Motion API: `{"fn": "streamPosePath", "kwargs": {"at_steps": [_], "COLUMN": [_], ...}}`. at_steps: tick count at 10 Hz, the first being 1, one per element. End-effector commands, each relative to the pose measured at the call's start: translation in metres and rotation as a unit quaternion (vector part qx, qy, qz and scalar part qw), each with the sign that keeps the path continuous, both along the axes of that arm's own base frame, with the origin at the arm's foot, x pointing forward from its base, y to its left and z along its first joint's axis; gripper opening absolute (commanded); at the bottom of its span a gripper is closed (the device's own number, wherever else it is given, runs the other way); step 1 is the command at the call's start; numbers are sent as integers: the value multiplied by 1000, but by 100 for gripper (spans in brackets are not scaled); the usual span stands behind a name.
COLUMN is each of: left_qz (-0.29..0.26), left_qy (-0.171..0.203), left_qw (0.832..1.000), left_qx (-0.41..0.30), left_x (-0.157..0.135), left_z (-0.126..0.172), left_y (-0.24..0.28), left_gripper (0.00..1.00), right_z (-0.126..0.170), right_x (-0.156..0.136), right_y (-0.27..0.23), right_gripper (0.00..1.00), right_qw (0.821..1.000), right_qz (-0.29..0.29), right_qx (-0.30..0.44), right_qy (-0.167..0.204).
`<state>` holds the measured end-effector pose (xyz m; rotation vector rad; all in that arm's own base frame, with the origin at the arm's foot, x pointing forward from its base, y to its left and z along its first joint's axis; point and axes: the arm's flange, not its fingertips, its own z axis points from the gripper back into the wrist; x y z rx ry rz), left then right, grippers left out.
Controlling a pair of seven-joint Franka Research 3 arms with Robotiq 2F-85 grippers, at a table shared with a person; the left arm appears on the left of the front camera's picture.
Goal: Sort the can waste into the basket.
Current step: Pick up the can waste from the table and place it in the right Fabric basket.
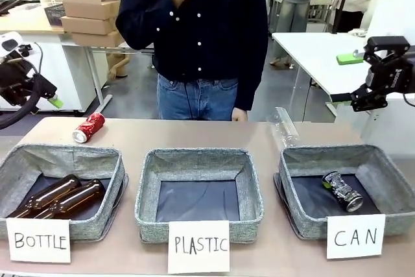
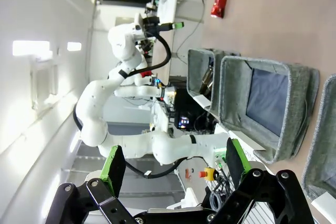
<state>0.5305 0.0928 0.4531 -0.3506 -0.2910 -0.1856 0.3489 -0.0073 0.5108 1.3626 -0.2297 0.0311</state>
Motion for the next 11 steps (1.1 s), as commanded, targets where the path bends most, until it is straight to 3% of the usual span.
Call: {"fn": "streamPosePath", "kwargs": {"at_steps": [1,2,3,6,9,11], "left_qz": [-1,-41,-12,-27,-61,-79], "left_qy": [-2,1,0,27,15,30], "left_qw": [1000,999,1000,996,987,984], "left_qx": [-3,9,17,74,145,156], "left_x": [1,3,28,85,121,138], "left_z": [1,-8,-22,-59,-92,-108], "left_y": [-6,-19,-25,-45,-59,-58], "left_gripper": [100,100,100,100,100,100], "right_z": [1,1,1,1,1,1], "right_x": [1,1,1,1,1,1], "right_y": [-4,-4,-4,-4,-4,-4], "right_gripper": [100,100,100,100,100,100], "right_qw": [1000,1000,1000,1000,1000,1000], "right_qz": [9,9,9,9,9,9], "right_qx": [-5,-5,-5,-5,-5,-5], "right_qy": [-10,-10,-10,-10,-10,-10]}}
